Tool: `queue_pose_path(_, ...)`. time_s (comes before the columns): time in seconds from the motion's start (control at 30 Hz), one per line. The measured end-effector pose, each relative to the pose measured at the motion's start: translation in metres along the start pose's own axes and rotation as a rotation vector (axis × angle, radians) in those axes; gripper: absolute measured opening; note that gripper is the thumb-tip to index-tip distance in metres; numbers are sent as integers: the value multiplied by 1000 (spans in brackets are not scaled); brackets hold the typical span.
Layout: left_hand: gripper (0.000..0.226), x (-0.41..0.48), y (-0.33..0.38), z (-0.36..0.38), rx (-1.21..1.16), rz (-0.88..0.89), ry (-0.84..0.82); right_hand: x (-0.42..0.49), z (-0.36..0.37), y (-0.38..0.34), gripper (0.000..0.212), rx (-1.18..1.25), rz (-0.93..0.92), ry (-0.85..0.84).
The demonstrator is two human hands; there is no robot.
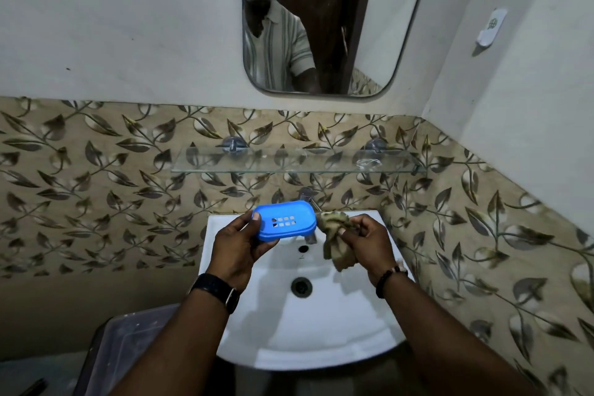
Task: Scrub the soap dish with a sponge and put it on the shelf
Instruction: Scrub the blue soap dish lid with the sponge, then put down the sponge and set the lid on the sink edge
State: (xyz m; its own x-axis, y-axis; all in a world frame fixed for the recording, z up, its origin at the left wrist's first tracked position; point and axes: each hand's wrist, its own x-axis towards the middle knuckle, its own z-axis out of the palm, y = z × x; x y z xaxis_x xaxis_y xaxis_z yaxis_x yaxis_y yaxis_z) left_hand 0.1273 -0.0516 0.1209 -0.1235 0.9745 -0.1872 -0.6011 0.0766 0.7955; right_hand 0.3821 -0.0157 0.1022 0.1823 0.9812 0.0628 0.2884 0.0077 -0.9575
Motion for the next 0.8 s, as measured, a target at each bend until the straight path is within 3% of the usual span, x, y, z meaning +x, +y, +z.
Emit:
queue_pose_path(0.27,21,-3,1,-16,50,-60,-87,32,-21,5,22,-317,92,173)
queue_pose_path(0.4,29,-4,0,-19,60,-72,-113,42,-30,-1,13,-412,145,168)
queue_pose_path(0.8,38,5,-20,-5,34,-119,-137,74,-45,3,18,-979,-17,153)
